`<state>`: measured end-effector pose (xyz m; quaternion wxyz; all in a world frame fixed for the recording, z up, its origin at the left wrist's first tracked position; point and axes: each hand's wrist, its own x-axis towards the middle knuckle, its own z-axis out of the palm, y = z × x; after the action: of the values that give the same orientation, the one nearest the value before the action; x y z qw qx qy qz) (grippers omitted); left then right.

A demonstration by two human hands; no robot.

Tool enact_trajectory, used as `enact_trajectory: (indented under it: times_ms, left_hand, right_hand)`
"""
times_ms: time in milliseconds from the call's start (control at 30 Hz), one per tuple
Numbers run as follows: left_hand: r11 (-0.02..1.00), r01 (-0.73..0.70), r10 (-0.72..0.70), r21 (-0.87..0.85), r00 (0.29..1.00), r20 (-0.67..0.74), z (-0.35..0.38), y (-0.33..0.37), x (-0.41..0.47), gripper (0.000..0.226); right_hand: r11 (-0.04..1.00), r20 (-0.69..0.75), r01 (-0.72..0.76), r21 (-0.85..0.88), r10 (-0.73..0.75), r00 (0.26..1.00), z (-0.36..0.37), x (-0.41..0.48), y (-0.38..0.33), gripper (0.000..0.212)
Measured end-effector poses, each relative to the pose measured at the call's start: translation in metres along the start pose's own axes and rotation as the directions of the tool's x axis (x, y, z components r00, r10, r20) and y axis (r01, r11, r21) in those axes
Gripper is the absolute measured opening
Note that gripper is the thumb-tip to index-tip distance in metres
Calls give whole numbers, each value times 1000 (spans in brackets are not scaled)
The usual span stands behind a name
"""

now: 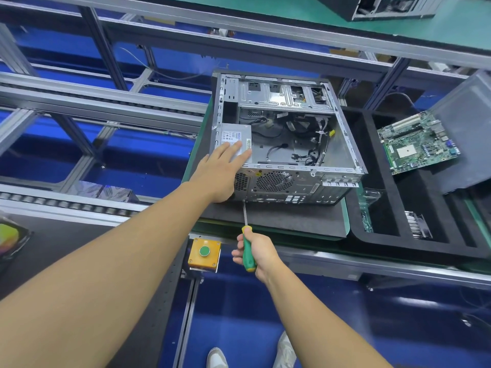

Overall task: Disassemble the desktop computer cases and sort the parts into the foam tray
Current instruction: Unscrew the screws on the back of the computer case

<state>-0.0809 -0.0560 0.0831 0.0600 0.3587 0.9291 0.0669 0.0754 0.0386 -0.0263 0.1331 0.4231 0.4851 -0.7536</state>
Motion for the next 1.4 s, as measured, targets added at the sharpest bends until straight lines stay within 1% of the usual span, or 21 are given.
enact_trajectory:
  times_ms: [333,400,467,500,533,567,600,633,667,700,733,767,867,1000,1233,1333,1400]
  left_hand:
    - [1000,-2,2,-19,1000,16,-3,1,-2,86]
    - [1000,-7,8,-26,1000,19,-3,0,-2,86]
    - [1000,-12,12,-19,1000,15,-2,0,-3,87]
    - [1000,-12,12,-14,1000,13,-2,1,-3,87]
    - [1000,-10,11,-9,1000,13,-3,1,-3,88]
    - [1000,-9,9,-6,1000,16,-3,1,-3,88]
    - [1000,-8,8,-6,1000,21,-4,1,-2,89]
    - [1000,-7,7,-7,1000,25,-4,1,-2,89]
    - [1000,-5,5,-9,1000,27,-5,2,-2,89]
    - [1000,-3,3,-12,1000,27,-5,2,-3,89]
    - [1000,-2,2,-12,1000,26,-5,2,-3,89]
    - [1000,-1,1,-11,1000,26,-5,2,-3,88]
    - [1000,-2,3,-5,1000,26,-4,2,-2,88]
    - [1000,-5,5,4,1000,25,-2,1,-1,88]
    - [1000,0,-1,22,999,33,0,0,0,85]
    - [1000,2,-3,21,999,33,0,0,-1,86]
    - [1000,6,-7,10,999,35,0,0,-1,86]
  right_hand:
    - [991,-187,59,-120,-81,979,17,-4,5,32]
    - [959,-238,107,-263,-172,956,19,-3,6,33]
    - [873,-299,97,-478,-266,916,20,-3,7,35]
    - [835,-313,82,-544,-293,904,21,-3,7,34]
    - [822,-302,70,-565,-285,910,23,-3,6,32]
    - [847,-271,67,-528,-242,932,24,-3,3,31]
    - [900,-232,49,-433,-163,959,24,-4,-2,31]
    - [957,-179,3,-292,-58,982,23,-6,-8,33]
    - [987,-109,-58,-147,42,993,21,-11,-16,35]
    - [993,-45,-113,-43,111,993,18,-14,-22,35]
    - [989,2,-150,12,150,989,14,-16,-26,34]
    - [985,31,-168,30,167,986,9,-17,-28,35]
    - [985,81,-174,23,171,982,1,-19,-29,42]
    - [987,106,-158,11,156,982,-4,-17,-23,34]
    - [995,-22,-90,-48,89,996,-8,-5,-11,27]
    - [992,-105,6,-126,-19,994,-4,-6,-5,21]
    - [968,-176,74,-238,-118,977,-2,-5,-1,14]
